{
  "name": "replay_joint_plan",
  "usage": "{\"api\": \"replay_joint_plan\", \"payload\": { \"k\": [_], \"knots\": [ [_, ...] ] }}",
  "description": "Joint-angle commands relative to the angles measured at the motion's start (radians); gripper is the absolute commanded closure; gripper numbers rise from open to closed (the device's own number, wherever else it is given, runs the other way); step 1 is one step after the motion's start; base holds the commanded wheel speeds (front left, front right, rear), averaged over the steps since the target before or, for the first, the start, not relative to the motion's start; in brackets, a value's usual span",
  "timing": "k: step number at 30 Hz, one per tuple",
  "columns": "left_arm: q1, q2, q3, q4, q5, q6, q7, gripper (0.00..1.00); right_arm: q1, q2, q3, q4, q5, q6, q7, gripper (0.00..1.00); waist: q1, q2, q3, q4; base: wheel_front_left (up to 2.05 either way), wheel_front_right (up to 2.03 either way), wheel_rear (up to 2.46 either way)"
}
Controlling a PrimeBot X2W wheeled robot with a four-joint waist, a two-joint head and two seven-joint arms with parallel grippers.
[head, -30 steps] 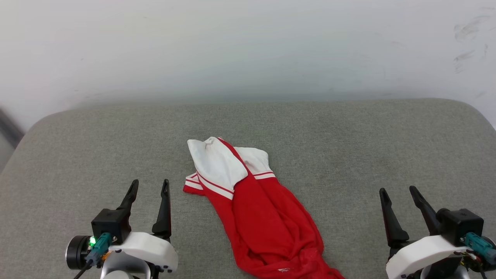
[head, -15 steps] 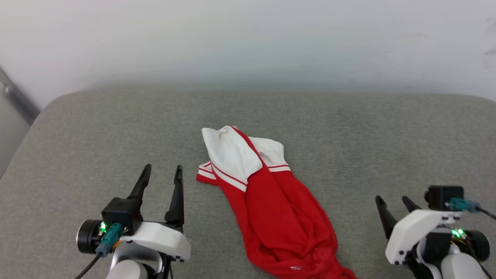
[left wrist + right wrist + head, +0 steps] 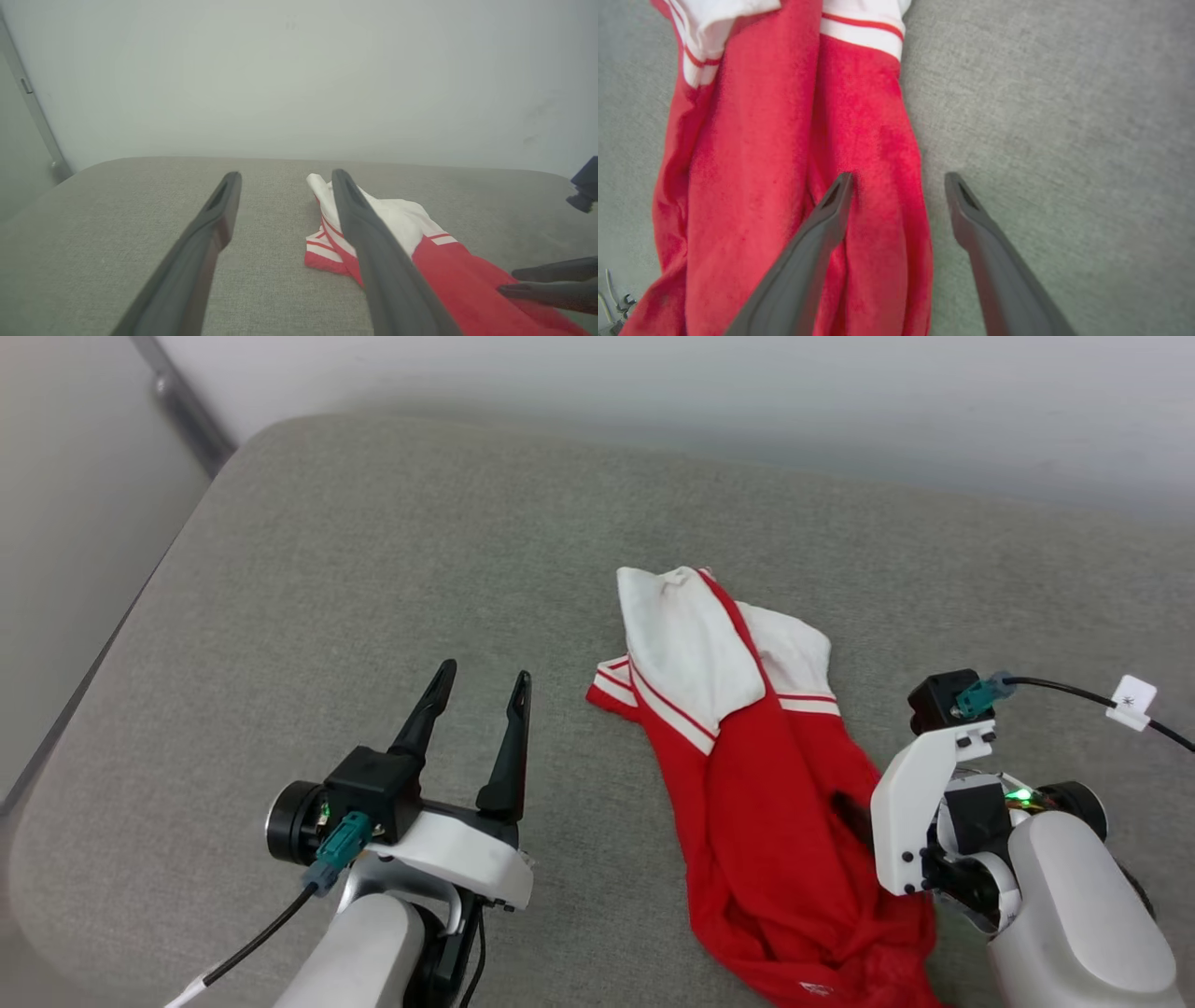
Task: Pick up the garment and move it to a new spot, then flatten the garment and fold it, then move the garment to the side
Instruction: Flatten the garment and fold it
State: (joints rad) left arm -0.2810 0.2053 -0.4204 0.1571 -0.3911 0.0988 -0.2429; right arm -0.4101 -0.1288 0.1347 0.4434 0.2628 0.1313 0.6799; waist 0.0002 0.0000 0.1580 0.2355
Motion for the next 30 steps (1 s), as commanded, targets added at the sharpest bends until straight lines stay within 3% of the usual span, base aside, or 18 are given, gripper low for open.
{"api": "replay_joint_plan", "payload": {
  "k": [1, 5, 6, 8, 18, 23, 29, 30],
  "knots": [
    [-0.016, -0.006, -0.004, 0.004, 0.004, -0.003, -0.007, 0.00, -0.011, -0.008, -0.001, 0.014, 0.004, -0.001, 0.003, 0.00, -0.0002, 0.0000, 0.040, 0.043, 0.00, 0.00, 0.00],
    [-0.033, -0.016, -0.009, 0.029, 0.012, -0.012, -0.014, 0.00, -0.002, -0.004, 0.016, 0.126, 0.025, -0.001, 0.037, 0.00, -0.0002, 0.0000, 0.047, 0.063, 0.00, 0.00, 0.00],
    [-0.035, -0.018, -0.009, 0.034, 0.014, -0.014, -0.017, 0.00, 0.004, -0.002, 0.019, 0.149, 0.031, -0.001, 0.040, 0.59, -0.0002, 0.0000, 0.048, 0.065, 0.00, 0.00, 0.00],
    [-0.035, -0.021, -0.007, 0.044, 0.016, -0.015, -0.017, 0.00, 0.004, 0.003, 0.028, 0.176, 0.042, -0.001, 0.041, 1.00, -0.0002, 0.0000, 0.045, 0.063, 0.00, 0.00, 0.00],
    [0.013, -0.001, 0.018, 0.063, 0.013, -0.004, -0.022, 0.00, -0.065, -0.065, 0.021, -0.026, 0.016, -0.001, -0.129, 1.00, -0.0002, 0.0000, -0.009, -0.028, 0.00, 0.00, 0.00],
    [0.035, 0.007, 0.025, 0.065, 0.002, 0.003, -0.021, 0.00, 0.096, -0.060, -0.135, -0.181, -0.032, -0.001, -0.145, 1.00, -0.0002, 0.0000, -0.053, -0.074, 0.00, 0.00, 0.00],
    [0.075, 0.025, 0.031, 0.055, -0.005, 0.020, -0.006, 0.00, 0.380, 0.028, -0.298, -0.287, -0.087, -0.001, -0.092, 1.00, -0.0002, 0.0000, -0.095, -0.125, 0.00, 0.00, 0.00],
    [0.080, 0.028, 0.033, 0.054, -0.008, 0.023, -0.001, 0.00, 0.416, 0.041, -0.305, -0.285, -0.077, -0.001, -0.086, 0.95, -0.0002, 0.0000, -0.099, -0.132, 0.00, 0.00, 0.00]
  ]
}}
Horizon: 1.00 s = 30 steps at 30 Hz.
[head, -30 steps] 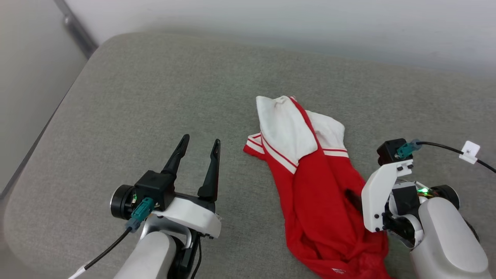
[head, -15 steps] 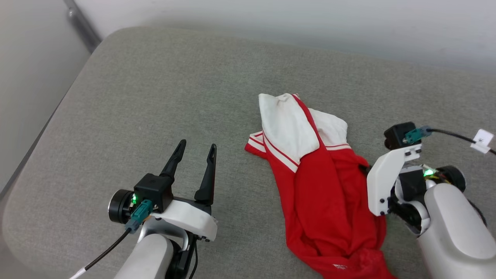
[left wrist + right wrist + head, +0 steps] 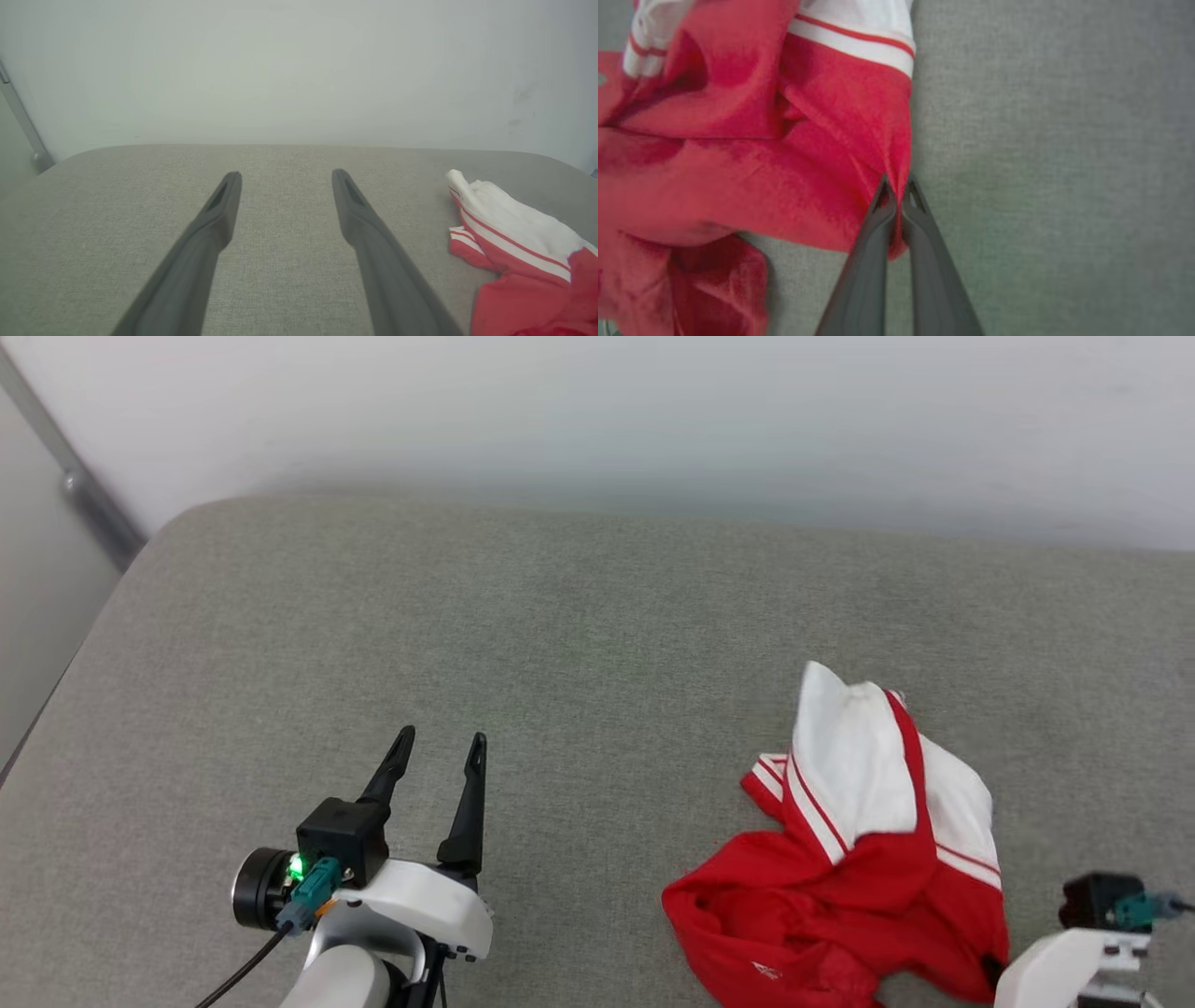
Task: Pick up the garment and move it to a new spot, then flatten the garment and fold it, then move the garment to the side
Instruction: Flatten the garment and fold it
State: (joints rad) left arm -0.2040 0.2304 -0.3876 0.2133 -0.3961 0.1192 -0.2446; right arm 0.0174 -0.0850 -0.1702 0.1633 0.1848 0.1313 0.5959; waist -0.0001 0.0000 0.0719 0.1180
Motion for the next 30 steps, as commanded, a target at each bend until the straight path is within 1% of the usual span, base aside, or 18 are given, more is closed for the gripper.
{"api": "replay_joint_plan", "payload": {
  "k": [1, 2, 3, 6, 10, 14, 17, 20, 22, 27, 30],
  "knots": [
    [0.009, 0.006, 0.003, -0.005, -0.004, 0.005, 0.003, 0.00, 0.018, 0.004, -0.004, 0.002, -0.001, -0.001, -0.004, 0.64, 0.0001, 0.0000, -0.015, -0.021, 0.00, 0.00, 0.00],
    [0.015, 0.007, 0.002, -0.008, -0.005, 0.008, 0.009, 0.00, 0.042, 0.012, -0.004, 0.012, -0.001, -0.001, -0.012, 0.00, 0.0001, 0.0000, -0.017, -0.026, 0.00, 0.00, 0.00],
    [0.022, 0.009, 0.002, -0.011, -0.006, 0.012, 0.012, 0.00, 0.055, 0.019, -0.005, 0.021, 0.011, -0.001, -0.033, 0.00, 0.0001, 0.0000, -0.019, -0.032, 0.00, 0.00, 0.00],
    [0.038, 0.019, 0.000, -0.015, -0.011, 0.015, 0.024, 0.00, 0.068, 0.031, -0.037, 0.045, 0.019, -0.001, -0.160, 0.00, 0.0001, 0.0000, -0.026, -0.041, 0.00, 0.00, 0.00],
    [0.063, 0.028, 0.003, -0.020, -0.017, 0.024, 0.032, 0.00, 0.053, 0.036, -0.029, 0.052, 0.032, -0.001, -0.347, 0.00, 0.0001, 0.0000, -0.049, -0.052, 0.00, 0.00, 0.00],
    [0.088, 0.037, 0.007, -0.028, -0.022, 0.033, 0.040, 0.00, 0.046, 0.035, -0.010, 0.026, 0.011, -0.001, -0.507, 0.00, 0.0001, 0.0000, -0.075, -0.058, 0.00, 0.00, 0.00],
    [0.108, 0.044, 0.010, -0.037, -0.026, 0.042, 0.047, 0.00, 0.044, 0.035, 0.013, -0.011, -0.020, -0.001, -0.587, 0.00, 0.0001, 0.0000, -0.087, -0.066, 0.00, 0.00, 0.00],
    [0.127, 0.051, 0.010, -0.045, -0.028, 0.052, 0.055, 0.00, 0.049, 0.035, 0.038, -0.060, -0.051, -0.001, -0.636, 0.00, 0.0001, 0.0000, -0.095, -0.074, 0.00, 0.00, 0.00],
    [0.139, 0.058, 0.011, -0.049, -0.028, 0.058, 0.062, 0.00, 0.056, 0.035, 0.057, -0.093, -0.060, -0.001, -0.649, 0.00, 0.0001, 0.0000, -0.101, -0.082, 0.00, 0.00, 0.00],
    [0.151, 0.066, 0.003, -0.060, -0.025, 0.065, 0.083, 0.00, 0.088, 0.035, 0.094, -0.173, -0.064, -0.001, -0.629, 0.00, 0.0001, 0.0000, -0.107, -0.102, 0.00, 0.00, 0.00],
    [0.125, 0.066, -0.018, -0.068, -0.018, 0.055, 0.107, 0.00, 0.105, 0.035, 0.107, -0.215, -0.058, -0.001, -0.607, 0.00, 0.0001, 0.0000, -0.106, -0.113, 0.00, 0.00, 0.00]
  ]
}}
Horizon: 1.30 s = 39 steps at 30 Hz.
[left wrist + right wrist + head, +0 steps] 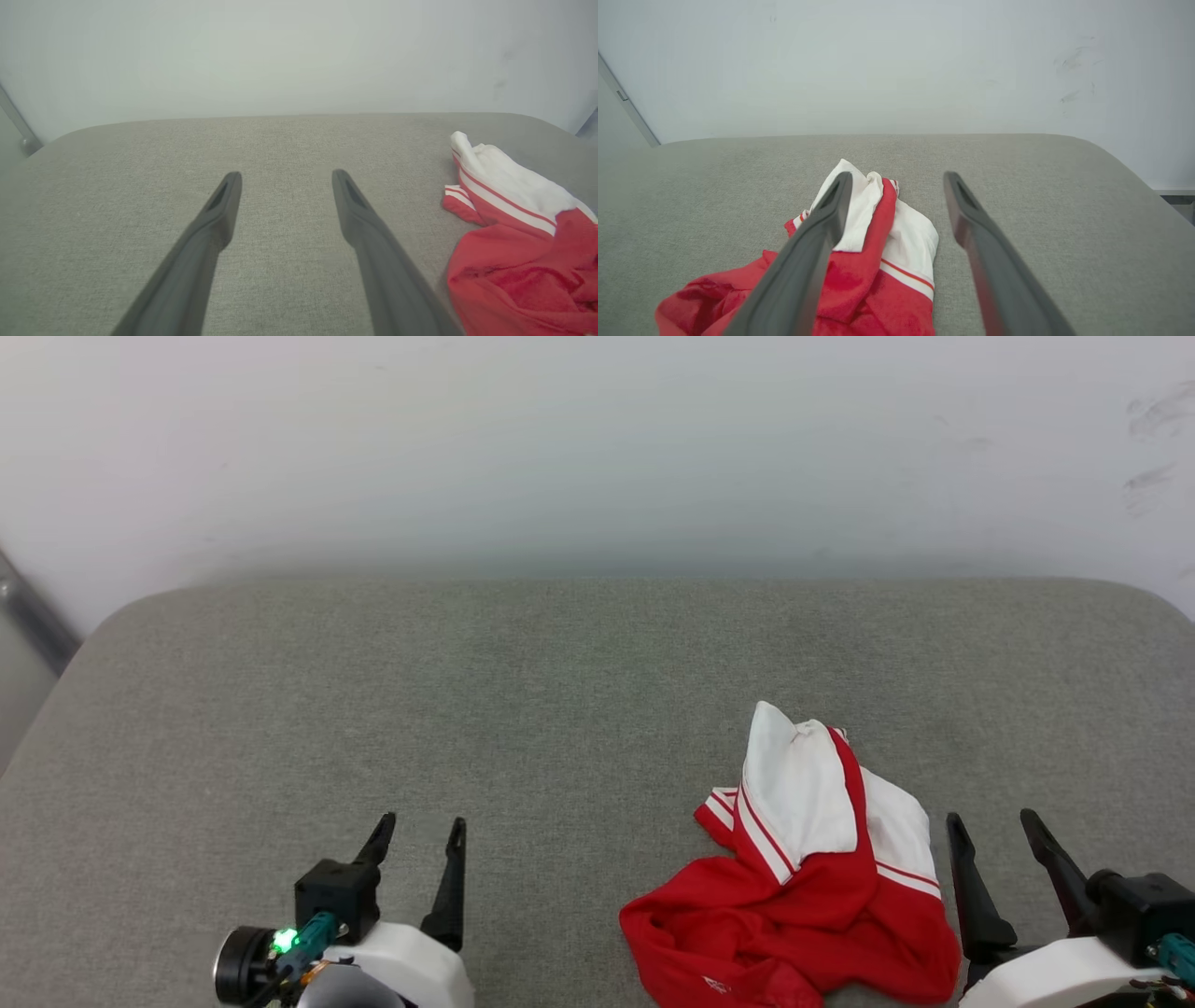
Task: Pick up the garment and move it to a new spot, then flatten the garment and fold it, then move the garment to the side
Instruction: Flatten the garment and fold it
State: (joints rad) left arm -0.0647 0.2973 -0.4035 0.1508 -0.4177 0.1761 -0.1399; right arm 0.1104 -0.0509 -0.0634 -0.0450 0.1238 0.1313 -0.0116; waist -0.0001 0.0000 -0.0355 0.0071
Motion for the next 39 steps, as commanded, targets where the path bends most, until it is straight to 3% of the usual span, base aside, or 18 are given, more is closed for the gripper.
{"api": "replay_joint_plan", "payload": {
  "k": [1, 8, 16, 28, 29, 30, 31, 34, 35, 39],
  "knots": [
    [-0.030, -0.004, -0.012, -0.009, 0.010, -0.009, 0.014, 0.00, 0.016, 0.001, 0.003, -0.021, 0.005, -0.001, 0.005, 0.00, 0.0001, 0.0000, 0.003, -0.006, 0.00, 0.00, 0.00],
    [-0.177, -0.043, -0.123, 0.005, 0.035, -0.088, 0.141, 0.00, 0.004, 0.001, 0.042, -0.091, 0.004, -0.001, 0.034, 0.00, 0.0001, 0.0000, 0.054, -0.045, 0.00, 0.00, 0.00],
    [-0.325, -0.063, -0.248, 0.117, 0.000, -0.222, 0.440, 0.00, -0.046, 0.001, 0.070, -0.110, 0.008, -0.001, 0.041, 0.00, 0.0001, 0.0000, 0.160, -0.084, 0.00, 0.00, 0.00],
    [-0.371, -0.033, -0.373, 0.247, -0.097, -0.296, 0.799, 0.01, -0.093, 0.001, 0.078, -0.061, 0.024, -0.001, 0.017, 0.00, 0.0001, 0.0000, 0.231, -0.113, 0.00, 0.00, 0.00],
    [-0.370, -0.028, -0.386, 0.249, -0.101, -0.300, 0.821, 0.56, -0.095, 0.001, 0.077, -0.058, 0.025, -0.001, 0.014, 0.00, 0.0001, 0.0000, 0.233, -0.113, 0.00, 0.00, 0.00],
    [-0.374, -0.024, -0.398, 0.246, -0.105, -0.302, 0.833, 0.86, -0.096, 0.001, 0.078, -0.055, 0.025, -0.001, 0.014, 0.00, 0.0001, 0.0000, 0.234, -0.112, 0.00, 0.00, 0.00],
    [-0.378, -0.020, -0.407, 0.243, -0.109, -0.303, 0.839, 1.00, -0.096, 0.001, 0.077, -0.050, 0.026, -0.001, 0.012, 0.00, 0.0001, 0.0000, 0.234, -0.112, 0.00, 0.00, 0.00],
    [-0.412, -0.009, -0.392, 0.210, -0.090, -0.295, 0.759, 1.00, -0.102, 0.001, 0.069, -0.037, 0.021, -0.001, 0.012, 0.00, 0.0001, 0.0000, 0.219, -0.098, 0.00, 0.00, 0.00],
    [-0.408, -0.010, -0.356, 0.194, -0.093, -0.264, 0.682, 1.00, -0.092, 0.001, 0.061, -0.031, 0.016, -0.001, 0.016, 0.00, 0.0001, 0.0000, 0.194, -0.078, 0.00, 0.00, 0.00],
    [-0.366, 0.013, -0.296, 0.168, -0.108, -0.206, 0.597, 1.00, -0.071, 0.001, 0.052, -0.028, 0.008, -0.001, 0.026, 0.00, 0.0001, 0.0000, 0.151, -0.046, 0.00, 0.00, 0.00]
  ]
}}
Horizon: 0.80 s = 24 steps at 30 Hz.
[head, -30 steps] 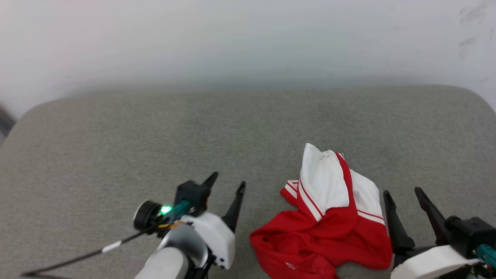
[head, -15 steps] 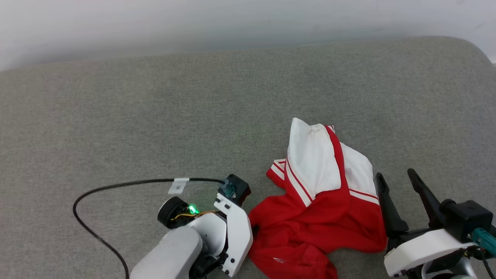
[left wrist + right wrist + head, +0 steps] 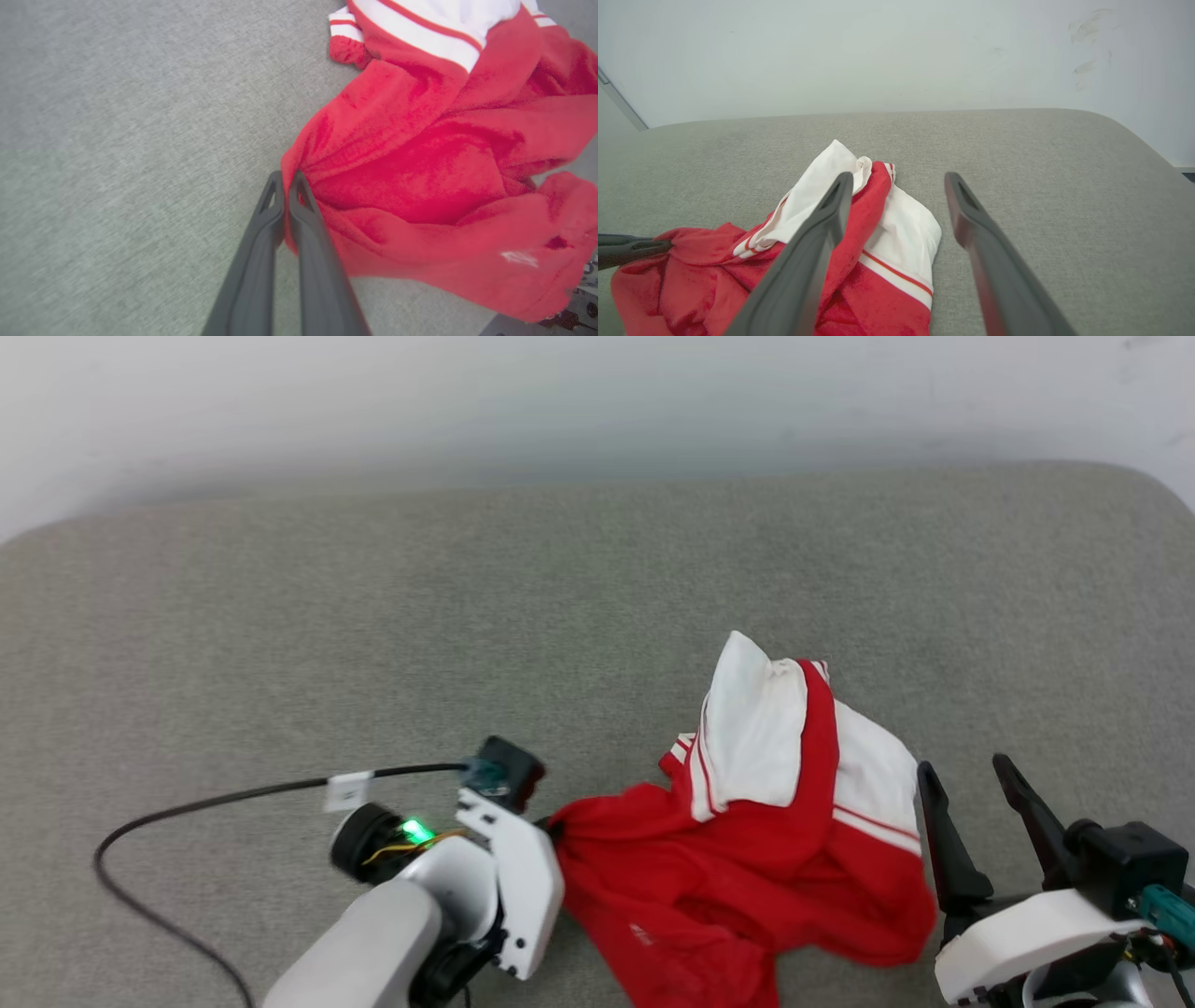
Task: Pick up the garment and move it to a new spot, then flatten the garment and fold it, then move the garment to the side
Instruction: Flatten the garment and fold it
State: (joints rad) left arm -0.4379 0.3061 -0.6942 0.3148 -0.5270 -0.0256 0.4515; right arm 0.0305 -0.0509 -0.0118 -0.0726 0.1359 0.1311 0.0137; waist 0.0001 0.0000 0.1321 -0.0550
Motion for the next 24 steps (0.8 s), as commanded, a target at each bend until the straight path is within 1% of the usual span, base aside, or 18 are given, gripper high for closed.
{"api": "replay_joint_plan", "payload": {
  "k": [1, 4, 8, 10, 12, 13, 14, 15, 18, 21, 24],
  "knots": [
    [0.027, 0.013, 0.016, -0.007, -0.008, 0.016, -0.014, 1.00, 0.013, 0.001, -0.002, -0.001, -0.008, -0.001, 0.001, 0.00, -0.0001, 0.0000, -0.028, 0.026, 0.00, 0.00, 0.00],
    [0.106, 0.043, 0.078, -0.044, -0.039, 0.078, -0.060, 1.00, 0.022, 0.001, -0.011, -0.009, -0.008, -0.001, 0.010, 0.00, -0.0001, 0.0000, -0.050, 0.051, 0.00, 0.00, 0.00],
    [0.241, 0.079, 0.149, -0.086, -0.096, 0.154, -0.091, 1.00, 0.039, 0.001, -0.020, -0.017, -0.011, -0.001, 0.019, 0.00, -0.0001, 0.0000, -0.070, 0.081, 0.00, 0.00, 0.00],
    [0.305, 0.086, 0.171, -0.101, -0.122, 0.180, -0.097, 1.00, 0.045, 0.001, -0.022, -0.022, -0.011, -0.001, 0.027, 0.00, -0.0001, 0.0000, -0.079, 0.094, 0.00, 0.00, 0.00],
    [0.361, 0.086, 0.178, -0.110, -0.147, 0.196, -0.093, 1.00, 0.051, 0.001, -0.022, -0.025, -0.011, -0.001, 0.031, 0.00, -0.0001, 0.0000, -0.086, 0.104, 0.00, 0.00, 0.00],
    [0.381, 0.082, 0.180, -0.115, -0.156, 0.201, -0.093, 0.98, 0.054, 0.001, -0.021, -0.027, -0.010, -0.001, 0.033, 0.00, -0.0001, 0.0000, -0.090, 0.108, 0.00, 0.00, 0.00],
    [0.394, 0.078, 0.183, -0.121, -0.162, 0.205, -0.098, 0.55, 0.056, 0.001, -0.019, -0.029, -0.010, -0.001, 0.035, 0.00, -0.0001, 0.0000, -0.093, 0.110, 0.00, 0.00, 0.00],
    [0.402, 0.076, 0.183, -0.128, -0.162, 0.207, -0.109, 0.00, 0.056, 0.001, -0.018, -0.030, -0.011, -0.001, 0.035, 0.00, -0.0001, 0.0000, -0.097, 0.112, 0.00, 0.00, 0.00],
    [0.390, 0.071, 0.182, -0.157, -0.132, 0.214, -0.162, 0.00, 0.058, 0.001, -0.012, -0.035, -0.013, -0.001, 0.039, 0.00, -0.0001, 0.0000, -0.110, 0.114, 0.00, 0.00, 0.00],
    [0.352, 0.068, 0.174, -0.190, -0.091, 0.210, -0.213, 0.00, 0.067, 0.001, -0.005, -0.034, -0.016, -0.001, 0.046, 0.00, -0.0001, 0.0000, -0.125, 0.107, 0.00, 0.00, 0.00],
    [0.307, 0.066, 0.151, -0.214, -0.051, 0.191, -0.237, 0.00, 0.073, 0.001, -0.002, -0.039, -0.017, -0.001, 0.052, 0.00, -0.0001, 0.0000, -0.133, 0.094, 0.00, 0.00, 0.00]
  ]
}}
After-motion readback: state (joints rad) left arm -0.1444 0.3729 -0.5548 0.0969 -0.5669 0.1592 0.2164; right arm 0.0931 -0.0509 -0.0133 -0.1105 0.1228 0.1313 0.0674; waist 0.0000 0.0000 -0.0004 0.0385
